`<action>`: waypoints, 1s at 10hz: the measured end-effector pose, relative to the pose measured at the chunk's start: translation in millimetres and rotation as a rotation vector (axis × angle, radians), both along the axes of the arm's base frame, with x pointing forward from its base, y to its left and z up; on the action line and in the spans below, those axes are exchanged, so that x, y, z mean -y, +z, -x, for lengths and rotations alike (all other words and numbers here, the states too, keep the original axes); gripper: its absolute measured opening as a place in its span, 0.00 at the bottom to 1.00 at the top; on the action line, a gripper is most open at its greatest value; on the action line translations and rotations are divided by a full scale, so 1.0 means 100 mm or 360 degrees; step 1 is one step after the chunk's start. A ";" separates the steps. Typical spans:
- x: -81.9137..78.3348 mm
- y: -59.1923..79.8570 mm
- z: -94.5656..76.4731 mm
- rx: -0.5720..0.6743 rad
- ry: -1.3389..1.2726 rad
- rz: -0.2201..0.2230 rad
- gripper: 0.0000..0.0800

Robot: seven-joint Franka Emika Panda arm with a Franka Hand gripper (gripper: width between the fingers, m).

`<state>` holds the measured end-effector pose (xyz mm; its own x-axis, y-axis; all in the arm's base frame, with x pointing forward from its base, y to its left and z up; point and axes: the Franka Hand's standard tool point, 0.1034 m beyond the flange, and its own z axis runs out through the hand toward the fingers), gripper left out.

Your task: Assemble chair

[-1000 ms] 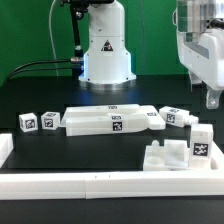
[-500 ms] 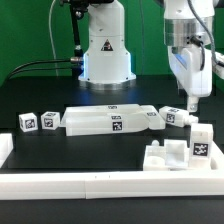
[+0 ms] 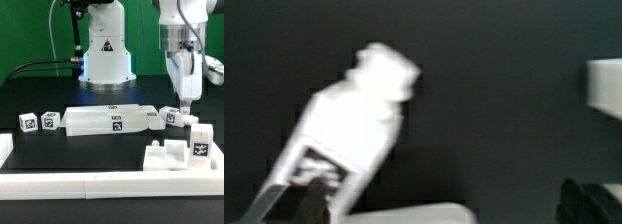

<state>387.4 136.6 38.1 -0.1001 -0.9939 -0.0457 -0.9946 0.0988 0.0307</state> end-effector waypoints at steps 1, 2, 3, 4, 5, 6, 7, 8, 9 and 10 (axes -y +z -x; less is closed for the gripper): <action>0.00 -0.11 0.11 0.0002 -0.0052 0.0017 0.81; -0.01 -0.20 0.16 -0.0020 -0.0049 0.0035 0.81; -0.01 -0.25 0.18 -0.0018 -0.0041 0.0049 0.81; -0.03 -0.29 0.21 -0.0018 -0.0042 0.0057 0.81; -0.05 -0.31 0.24 -0.0025 -0.0042 0.0060 0.81; -0.04 -0.33 0.24 -0.0040 -0.0037 0.0059 0.81; -0.04 -0.33 0.23 -0.0039 -0.0037 0.0059 0.63; -0.04 -0.33 0.24 -0.0039 -0.0036 0.0060 0.63; -0.04 -0.33 0.24 -0.0040 -0.0035 0.0060 0.46; -0.07 -0.33 0.24 -0.0042 -0.0039 0.0057 0.34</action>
Offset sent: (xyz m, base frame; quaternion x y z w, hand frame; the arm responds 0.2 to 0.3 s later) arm -0.0067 0.0117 -0.0201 0.0199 -0.0041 0.0269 0.9994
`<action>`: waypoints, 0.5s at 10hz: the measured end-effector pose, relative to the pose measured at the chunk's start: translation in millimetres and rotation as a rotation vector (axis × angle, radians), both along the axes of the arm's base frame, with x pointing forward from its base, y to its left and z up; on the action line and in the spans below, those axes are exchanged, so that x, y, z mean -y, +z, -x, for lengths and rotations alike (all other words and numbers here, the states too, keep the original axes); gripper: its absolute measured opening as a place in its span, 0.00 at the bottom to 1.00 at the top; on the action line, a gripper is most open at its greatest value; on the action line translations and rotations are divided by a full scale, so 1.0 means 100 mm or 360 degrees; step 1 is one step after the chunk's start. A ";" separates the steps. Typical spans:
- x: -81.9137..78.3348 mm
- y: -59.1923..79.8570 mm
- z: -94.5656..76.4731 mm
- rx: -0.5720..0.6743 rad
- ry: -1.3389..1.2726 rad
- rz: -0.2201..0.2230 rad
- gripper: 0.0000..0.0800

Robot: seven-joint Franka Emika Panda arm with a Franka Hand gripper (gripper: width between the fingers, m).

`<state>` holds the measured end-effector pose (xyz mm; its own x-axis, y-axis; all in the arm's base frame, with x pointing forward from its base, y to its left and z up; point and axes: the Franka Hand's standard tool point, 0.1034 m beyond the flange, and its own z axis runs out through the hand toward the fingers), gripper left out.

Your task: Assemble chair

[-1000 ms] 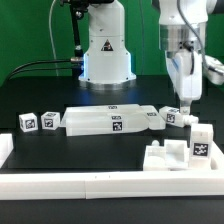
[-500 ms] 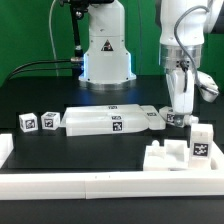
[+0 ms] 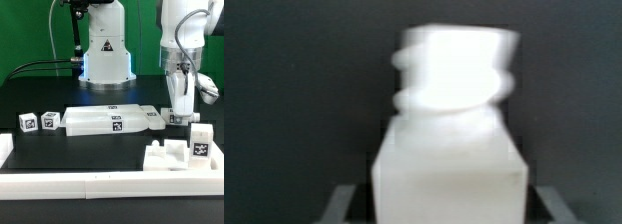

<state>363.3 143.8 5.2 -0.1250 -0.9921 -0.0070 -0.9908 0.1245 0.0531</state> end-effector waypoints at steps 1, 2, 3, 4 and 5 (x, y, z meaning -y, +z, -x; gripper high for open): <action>-0.17 0.02 0.02 -0.0037 -0.0014 -0.0023 0.34; -0.34 0.05 0.01 -0.0073 0.0089 -0.0058 0.34; -0.39 0.08 -0.05 -0.0075 0.0250 -0.0080 0.34; -0.34 0.09 -0.12 -0.0042 0.0454 -0.0081 0.34; -0.30 0.08 -0.16 -0.0032 0.0631 -0.0088 0.34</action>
Offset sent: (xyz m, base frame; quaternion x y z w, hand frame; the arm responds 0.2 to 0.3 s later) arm 0.0223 -0.0035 0.0113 0.0424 0.0202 -0.2725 0.9610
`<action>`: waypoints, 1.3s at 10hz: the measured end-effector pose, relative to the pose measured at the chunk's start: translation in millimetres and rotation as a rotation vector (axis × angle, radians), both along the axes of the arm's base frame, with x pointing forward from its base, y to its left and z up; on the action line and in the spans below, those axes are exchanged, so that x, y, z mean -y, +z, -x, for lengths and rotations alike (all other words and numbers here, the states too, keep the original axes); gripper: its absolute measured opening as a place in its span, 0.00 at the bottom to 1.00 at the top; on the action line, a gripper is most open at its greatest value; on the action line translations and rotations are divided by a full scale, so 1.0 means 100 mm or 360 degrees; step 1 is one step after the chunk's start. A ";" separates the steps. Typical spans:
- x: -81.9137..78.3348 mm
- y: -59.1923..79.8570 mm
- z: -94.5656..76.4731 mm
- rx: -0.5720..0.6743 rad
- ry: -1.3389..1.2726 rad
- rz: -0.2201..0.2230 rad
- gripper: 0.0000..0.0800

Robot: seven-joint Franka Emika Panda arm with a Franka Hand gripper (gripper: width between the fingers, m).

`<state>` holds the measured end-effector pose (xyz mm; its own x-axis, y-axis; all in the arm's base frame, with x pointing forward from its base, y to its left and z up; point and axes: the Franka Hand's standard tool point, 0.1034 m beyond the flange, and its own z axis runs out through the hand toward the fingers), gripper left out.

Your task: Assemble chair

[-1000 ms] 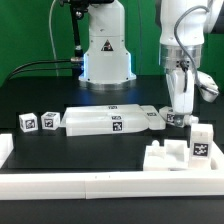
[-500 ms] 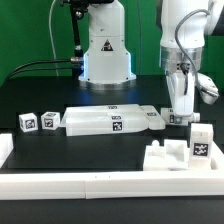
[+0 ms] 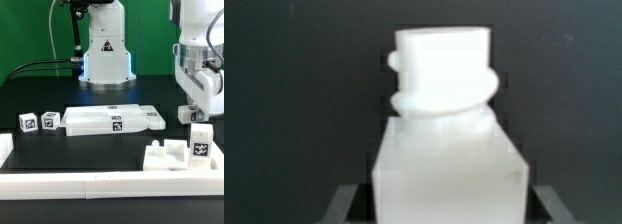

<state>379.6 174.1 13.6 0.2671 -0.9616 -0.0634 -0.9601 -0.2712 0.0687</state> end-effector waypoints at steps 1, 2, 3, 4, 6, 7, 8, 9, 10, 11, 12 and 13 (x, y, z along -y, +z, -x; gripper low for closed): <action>0.00 0.00 0.01 -0.0001 0.0038 -0.0001 0.34; 0.00 0.00 0.01 0.0002 0.0124 -0.0007 0.35; 0.00 0.00 0.01 0.0008 0.0271 -0.0018 0.35; 0.00 0.00 0.00 0.0019 0.0442 -0.0025 0.35; -0.06 -0.01 0.01 0.0146 0.1034 0.0012 0.35; -0.02 -0.05 0.09 0.0165 0.1220 0.0029 0.35; 0.02 -0.05 0.08 0.0176 0.1284 0.0038 0.35; 0.01 -0.05 0.07 0.0177 0.1283 0.0037 0.36; 0.03 -0.05 0.07 0.0165 0.1285 0.0030 0.36; 0.07 -0.05 0.05 0.0144 0.1268 0.0012 0.58; 0.14 0.01 -0.02 0.0131 0.1254 -0.0022 0.58; 0.22 0.07 -0.08 0.0074 0.1264 -0.0096 0.76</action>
Offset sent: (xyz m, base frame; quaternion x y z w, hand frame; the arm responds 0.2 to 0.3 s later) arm 0.0000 0.0000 0.0000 0.0000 0.0000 -0.1938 0.9810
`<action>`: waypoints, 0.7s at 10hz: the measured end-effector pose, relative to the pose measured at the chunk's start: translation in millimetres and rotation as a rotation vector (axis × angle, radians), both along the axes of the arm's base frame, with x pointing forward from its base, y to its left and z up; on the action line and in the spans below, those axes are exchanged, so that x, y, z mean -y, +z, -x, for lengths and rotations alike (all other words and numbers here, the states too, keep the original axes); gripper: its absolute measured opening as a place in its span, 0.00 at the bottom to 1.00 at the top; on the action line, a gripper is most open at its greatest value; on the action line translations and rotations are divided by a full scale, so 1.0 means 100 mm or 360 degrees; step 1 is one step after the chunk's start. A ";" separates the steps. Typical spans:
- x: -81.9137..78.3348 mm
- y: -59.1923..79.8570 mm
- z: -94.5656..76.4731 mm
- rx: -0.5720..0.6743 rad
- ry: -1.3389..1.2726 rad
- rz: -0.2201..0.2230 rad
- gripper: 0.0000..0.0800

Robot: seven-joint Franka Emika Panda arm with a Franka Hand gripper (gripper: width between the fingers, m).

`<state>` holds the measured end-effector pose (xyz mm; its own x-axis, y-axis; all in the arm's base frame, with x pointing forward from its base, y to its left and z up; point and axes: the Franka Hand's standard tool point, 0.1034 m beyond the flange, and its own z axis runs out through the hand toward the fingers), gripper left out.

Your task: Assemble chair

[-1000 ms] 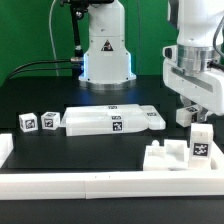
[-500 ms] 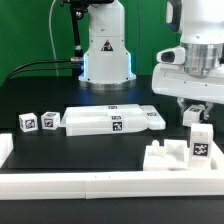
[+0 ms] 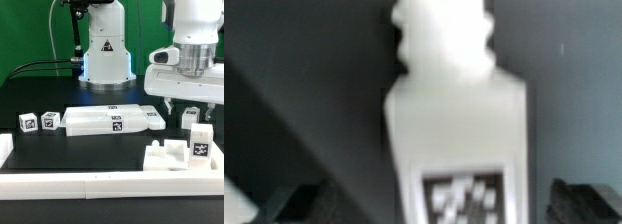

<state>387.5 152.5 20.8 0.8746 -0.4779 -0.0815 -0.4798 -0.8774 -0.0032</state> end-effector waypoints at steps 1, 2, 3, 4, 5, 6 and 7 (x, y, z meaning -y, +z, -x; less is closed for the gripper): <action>0.10 0.09 -0.07 -0.0142 0.0001 -0.0078 0.80; 0.20 0.17 -0.18 -0.0270 -0.0014 -0.0163 0.80; 0.21 0.24 -0.26 -0.0371 -0.0050 -0.0215 0.81; 0.16 0.25 -0.25 -0.0477 -0.0021 -0.0229 0.81; 0.21 0.23 -0.25 -0.0550 -0.0019 -0.0257 0.81; 0.24 0.22 -0.27 -0.0593 0.0052 -0.0306 0.81; 0.20 0.21 -0.31 -0.0640 0.0218 -0.0420 0.81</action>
Offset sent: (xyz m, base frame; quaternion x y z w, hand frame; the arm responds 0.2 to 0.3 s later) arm 0.0034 0.0306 0.0125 -0.0761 -0.2036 -0.0162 0.9760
